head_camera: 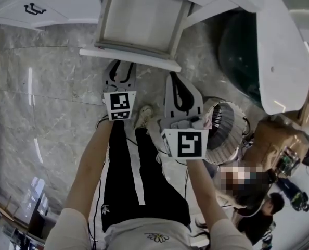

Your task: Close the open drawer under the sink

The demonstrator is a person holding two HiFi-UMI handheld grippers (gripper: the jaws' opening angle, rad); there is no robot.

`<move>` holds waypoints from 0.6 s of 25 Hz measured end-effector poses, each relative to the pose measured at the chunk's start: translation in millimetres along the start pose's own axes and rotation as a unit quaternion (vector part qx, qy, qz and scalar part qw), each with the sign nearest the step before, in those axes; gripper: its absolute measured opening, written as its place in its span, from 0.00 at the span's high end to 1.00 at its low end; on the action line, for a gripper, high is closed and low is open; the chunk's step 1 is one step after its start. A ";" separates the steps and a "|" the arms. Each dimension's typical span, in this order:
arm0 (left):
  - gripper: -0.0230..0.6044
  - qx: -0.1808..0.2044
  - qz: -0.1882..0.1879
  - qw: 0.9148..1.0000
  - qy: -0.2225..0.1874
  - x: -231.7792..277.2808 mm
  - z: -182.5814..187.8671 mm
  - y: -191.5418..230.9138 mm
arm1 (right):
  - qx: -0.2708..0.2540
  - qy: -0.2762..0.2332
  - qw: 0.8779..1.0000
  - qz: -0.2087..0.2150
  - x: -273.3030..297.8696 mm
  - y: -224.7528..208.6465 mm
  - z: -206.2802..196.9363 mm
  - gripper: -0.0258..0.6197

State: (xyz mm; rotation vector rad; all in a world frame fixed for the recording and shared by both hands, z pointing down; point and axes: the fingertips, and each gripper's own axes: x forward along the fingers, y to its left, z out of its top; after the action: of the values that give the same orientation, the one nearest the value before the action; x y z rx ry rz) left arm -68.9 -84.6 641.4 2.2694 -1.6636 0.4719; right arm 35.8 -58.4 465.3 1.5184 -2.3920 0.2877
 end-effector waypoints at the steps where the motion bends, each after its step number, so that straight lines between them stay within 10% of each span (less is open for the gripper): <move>1: 0.67 0.000 0.002 1.000 0.005 4.3 -3.2 0.3 | -0.002 -0.001 1.000 0.002 0.9 0.2 0.0 0.92; 15: 0.77 0.008 0.006 1.000 0.013 16.2 -11.5 3.6 | -0.007 0.006 1.000 0.008 6.3 -2.6 -4.7 0.92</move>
State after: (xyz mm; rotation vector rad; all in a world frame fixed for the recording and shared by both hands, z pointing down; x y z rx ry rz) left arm -68.8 -94.9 658.8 2.2558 -1.6686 0.5183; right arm 36.3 -63.3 472.0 1.4866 -2.3924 0.2817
